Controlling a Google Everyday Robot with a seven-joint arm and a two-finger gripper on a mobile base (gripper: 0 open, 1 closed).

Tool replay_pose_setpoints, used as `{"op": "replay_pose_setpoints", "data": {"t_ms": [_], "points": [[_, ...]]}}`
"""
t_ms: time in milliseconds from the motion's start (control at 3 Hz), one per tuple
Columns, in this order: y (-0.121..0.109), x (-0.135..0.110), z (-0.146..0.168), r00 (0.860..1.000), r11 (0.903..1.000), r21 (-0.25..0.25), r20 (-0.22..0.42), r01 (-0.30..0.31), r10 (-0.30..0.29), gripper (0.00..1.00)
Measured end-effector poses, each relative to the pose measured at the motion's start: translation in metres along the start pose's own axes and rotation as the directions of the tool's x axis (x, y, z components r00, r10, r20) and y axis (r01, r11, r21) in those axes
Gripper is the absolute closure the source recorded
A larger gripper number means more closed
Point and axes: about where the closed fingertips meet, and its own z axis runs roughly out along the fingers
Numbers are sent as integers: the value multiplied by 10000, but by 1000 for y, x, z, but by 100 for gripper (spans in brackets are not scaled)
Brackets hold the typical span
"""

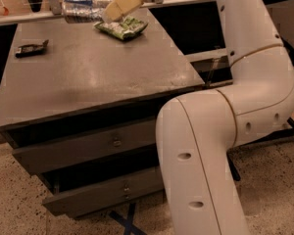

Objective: Move redbull can near rxbar chocolate

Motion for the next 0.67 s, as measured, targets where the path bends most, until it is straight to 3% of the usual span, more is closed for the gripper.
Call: {"op": "replay_pose_setpoints", "data": {"t_ms": [333, 667], "points": [[14, -1, -10, 9902, 9899, -229, 30, -1398, 1399, 100], [24, -3, -24, 9843, 9841, 366, -226, -1739, 1748, 100]]}}
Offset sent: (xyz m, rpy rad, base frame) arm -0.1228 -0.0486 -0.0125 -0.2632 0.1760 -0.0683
